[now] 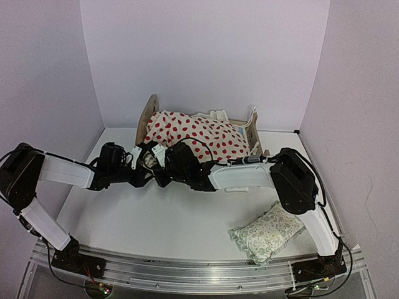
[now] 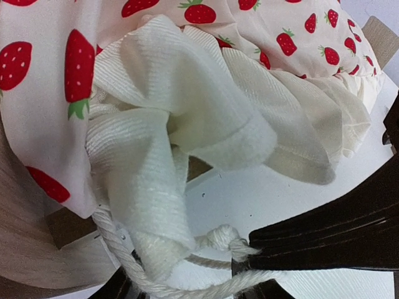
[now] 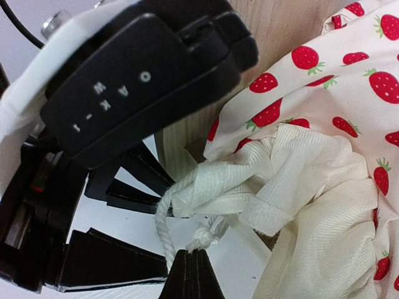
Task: Set up the pet bed
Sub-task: Cross the left ropes of the mattress at the bed frame base.
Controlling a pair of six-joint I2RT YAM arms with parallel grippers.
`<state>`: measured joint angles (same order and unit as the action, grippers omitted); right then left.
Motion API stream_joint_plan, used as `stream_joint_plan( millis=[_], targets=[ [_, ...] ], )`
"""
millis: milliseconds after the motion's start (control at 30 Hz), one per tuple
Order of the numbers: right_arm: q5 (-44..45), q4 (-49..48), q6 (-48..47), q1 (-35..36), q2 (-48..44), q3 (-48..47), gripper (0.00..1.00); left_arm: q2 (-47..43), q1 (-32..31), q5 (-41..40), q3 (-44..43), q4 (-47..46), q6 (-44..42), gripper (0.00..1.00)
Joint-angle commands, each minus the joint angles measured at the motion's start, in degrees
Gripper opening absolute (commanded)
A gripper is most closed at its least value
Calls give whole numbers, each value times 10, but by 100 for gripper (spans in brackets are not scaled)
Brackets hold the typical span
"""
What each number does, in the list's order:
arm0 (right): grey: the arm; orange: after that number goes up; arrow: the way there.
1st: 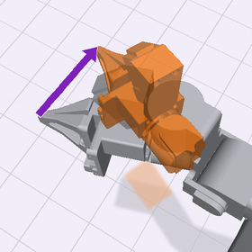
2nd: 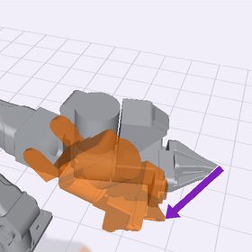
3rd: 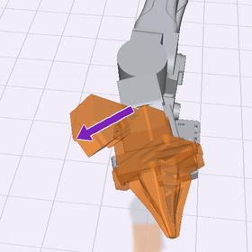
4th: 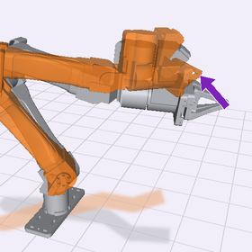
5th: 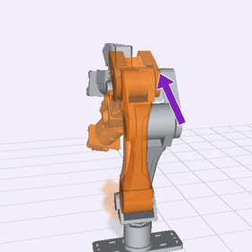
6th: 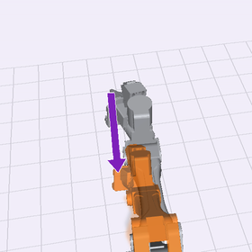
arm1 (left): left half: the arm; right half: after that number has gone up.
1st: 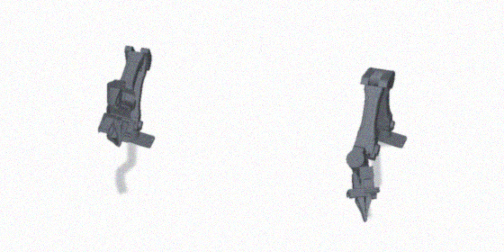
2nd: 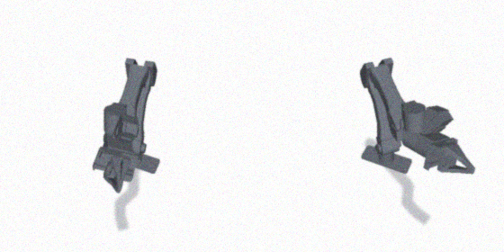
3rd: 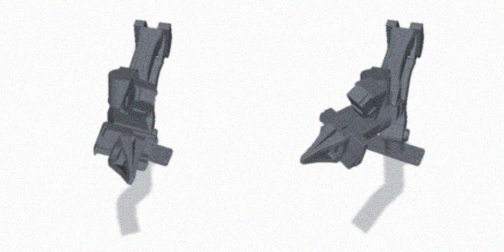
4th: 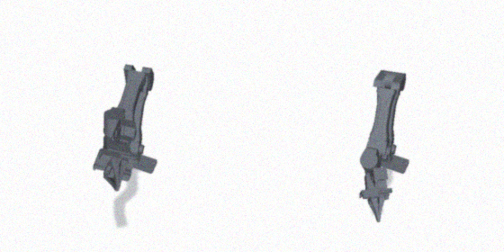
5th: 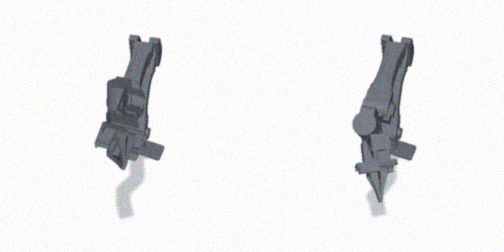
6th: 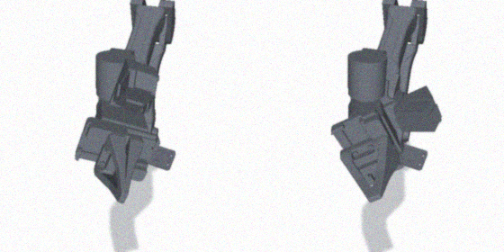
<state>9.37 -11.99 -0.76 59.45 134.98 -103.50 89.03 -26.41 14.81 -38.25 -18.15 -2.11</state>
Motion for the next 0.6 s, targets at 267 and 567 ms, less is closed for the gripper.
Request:
stream_joint_plan(
  millis=[267,567],
  targets=[
    [-15,-10,29,-3,-28,-20,0,18,2,4,-10,-103,1,34],
    [-22,-10,42,-3,-26,-26,0,19,2,24,1,-139,3,19]
  ],
)
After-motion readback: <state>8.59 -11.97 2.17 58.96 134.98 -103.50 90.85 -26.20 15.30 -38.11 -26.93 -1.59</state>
